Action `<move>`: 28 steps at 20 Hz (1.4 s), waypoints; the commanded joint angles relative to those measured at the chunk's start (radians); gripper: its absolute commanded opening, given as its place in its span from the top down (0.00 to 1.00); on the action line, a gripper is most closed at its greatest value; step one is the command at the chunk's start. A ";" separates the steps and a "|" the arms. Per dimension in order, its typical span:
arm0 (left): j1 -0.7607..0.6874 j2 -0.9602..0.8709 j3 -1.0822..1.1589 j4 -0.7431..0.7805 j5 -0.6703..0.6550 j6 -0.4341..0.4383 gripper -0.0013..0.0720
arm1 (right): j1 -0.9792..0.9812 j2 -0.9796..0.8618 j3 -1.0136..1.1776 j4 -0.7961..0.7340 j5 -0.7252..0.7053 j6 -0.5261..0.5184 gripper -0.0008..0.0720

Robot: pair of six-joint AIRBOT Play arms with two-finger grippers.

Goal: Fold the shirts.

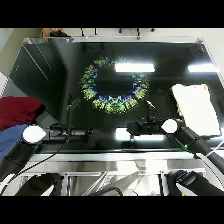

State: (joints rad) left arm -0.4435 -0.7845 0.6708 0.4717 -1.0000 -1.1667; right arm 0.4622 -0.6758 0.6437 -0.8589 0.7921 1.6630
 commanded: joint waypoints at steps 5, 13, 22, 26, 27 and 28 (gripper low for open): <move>0.686 0.000 0.346 0.432 0.082 -0.011 0.64 | 0.001 -0.073 0.000 0.008 -0.061 0.001 0.96; 1.356 -0.308 0.381 0.474 0.208 -0.012 0.03 | 0.000 -0.138 0.000 0.033 -0.082 -0.005 0.35; 1.432 -0.671 0.383 0.607 0.246 -0.012 0.03 | 0.000 -0.138 0.000 0.033 -0.089 -0.018 0.36; 1.389 -0.732 0.383 0.608 0.336 -0.012 0.03 | 0.000 -0.139 0.000 0.033 -0.089 -0.018 0.36; 1.379 -0.742 0.383 0.606 0.359 -0.012 0.06 | 0.000 -0.139 0.000 0.033 -0.088 -0.018 0.36; 1.365 -0.745 0.384 0.606 0.383 -0.012 0.37 | 0.000 -0.139 0.000 0.033 -0.089 -0.018 0.36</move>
State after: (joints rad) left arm 0.9470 -1.4956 1.0534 1.0737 -0.6941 -1.1812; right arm 0.4622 -0.8139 0.6441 -0.8261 0.7040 1.6447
